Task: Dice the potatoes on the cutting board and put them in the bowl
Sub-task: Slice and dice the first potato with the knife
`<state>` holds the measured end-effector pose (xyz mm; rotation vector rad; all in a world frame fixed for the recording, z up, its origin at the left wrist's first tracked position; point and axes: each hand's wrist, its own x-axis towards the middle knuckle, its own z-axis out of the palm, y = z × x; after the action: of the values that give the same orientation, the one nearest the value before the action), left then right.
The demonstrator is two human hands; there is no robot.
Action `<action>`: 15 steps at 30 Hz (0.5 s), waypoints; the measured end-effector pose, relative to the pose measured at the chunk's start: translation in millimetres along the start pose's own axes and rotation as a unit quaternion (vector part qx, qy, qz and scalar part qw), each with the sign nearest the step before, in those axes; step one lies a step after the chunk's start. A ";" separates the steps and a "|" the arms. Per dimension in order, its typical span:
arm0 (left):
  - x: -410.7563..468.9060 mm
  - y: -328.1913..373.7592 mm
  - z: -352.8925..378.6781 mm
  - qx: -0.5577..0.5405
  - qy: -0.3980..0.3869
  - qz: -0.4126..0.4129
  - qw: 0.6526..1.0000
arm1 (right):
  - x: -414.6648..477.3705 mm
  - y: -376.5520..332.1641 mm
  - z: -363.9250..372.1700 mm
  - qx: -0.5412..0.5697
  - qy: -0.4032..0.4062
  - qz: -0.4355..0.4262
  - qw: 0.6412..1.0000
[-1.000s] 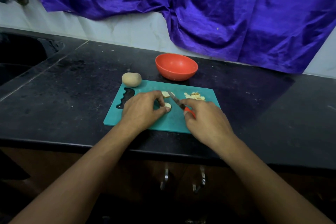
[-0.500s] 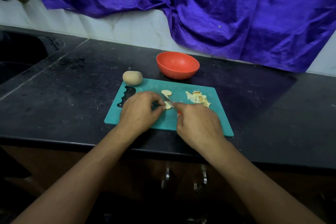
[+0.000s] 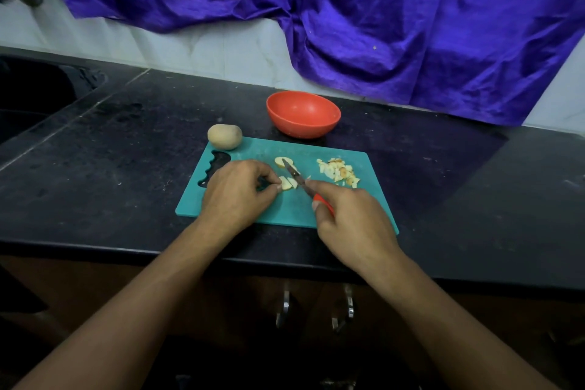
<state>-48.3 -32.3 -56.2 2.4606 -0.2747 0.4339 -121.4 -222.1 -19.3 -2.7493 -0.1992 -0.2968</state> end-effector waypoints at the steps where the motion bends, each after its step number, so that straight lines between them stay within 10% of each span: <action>1: -0.4 0.2 0.1 -0.003 0.002 0.002 1.000 | 0.1 -3.1 1.5 -0.004 0.005 -0.008 1.000; 15: -2.2 4.2 -3.3 -0.021 0.006 0.005 1.000 | 2.8 -14.3 9.4 -0.104 -0.042 -0.050 0.992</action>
<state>-52.4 -33.4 -52.3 2.4168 -0.2886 0.4431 -119.5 -205.1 -22.2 -2.9664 -0.3476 -0.2403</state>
